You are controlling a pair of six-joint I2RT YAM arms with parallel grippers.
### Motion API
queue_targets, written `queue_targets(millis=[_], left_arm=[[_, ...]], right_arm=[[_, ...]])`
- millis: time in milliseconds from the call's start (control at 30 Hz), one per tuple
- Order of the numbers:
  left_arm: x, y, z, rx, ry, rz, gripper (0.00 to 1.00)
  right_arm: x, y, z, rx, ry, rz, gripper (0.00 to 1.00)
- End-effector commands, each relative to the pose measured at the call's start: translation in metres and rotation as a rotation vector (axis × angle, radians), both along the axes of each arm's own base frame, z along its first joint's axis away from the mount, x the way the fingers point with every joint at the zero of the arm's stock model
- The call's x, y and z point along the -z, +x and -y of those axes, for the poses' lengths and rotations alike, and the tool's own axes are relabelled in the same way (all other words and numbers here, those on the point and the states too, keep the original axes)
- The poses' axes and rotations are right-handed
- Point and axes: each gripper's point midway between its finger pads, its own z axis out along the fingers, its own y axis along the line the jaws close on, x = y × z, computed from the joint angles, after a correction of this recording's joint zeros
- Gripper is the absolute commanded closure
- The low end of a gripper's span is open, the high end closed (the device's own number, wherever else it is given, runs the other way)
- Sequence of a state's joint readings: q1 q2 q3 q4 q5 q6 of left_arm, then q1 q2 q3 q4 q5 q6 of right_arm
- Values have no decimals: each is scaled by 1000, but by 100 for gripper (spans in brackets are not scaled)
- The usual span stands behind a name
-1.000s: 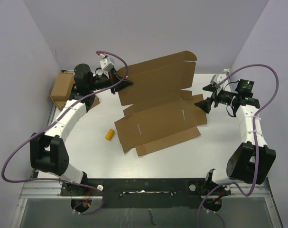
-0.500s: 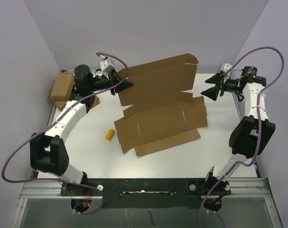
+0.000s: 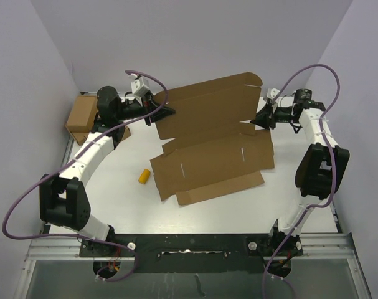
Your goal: Fold the paper box
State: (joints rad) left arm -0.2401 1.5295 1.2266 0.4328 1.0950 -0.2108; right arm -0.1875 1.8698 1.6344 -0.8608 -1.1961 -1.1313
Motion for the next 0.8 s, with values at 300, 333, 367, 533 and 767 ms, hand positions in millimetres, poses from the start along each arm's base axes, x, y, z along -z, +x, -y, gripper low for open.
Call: queue_targets(millis=[300,333,367,533,767], left_arm=[[-44,-21,-7,21,-53,150,100],[-44,-20,-7,19,-53,152,100],[-44,-20,-7,19,-53,152,100],[-45,-21,-8,26,-58,152,100],[-46,-26,-7,53,-64,158,100]], right_arm=[[-16,-27,-23,-50,78,32,69],[-19,-30,-25,-52,83,35,68],[-21,-32,-27,-50,85,34,67],[-23,-42,-35,-64,116,12,66],[-18,-43,-50,-74,136,-23,61]])
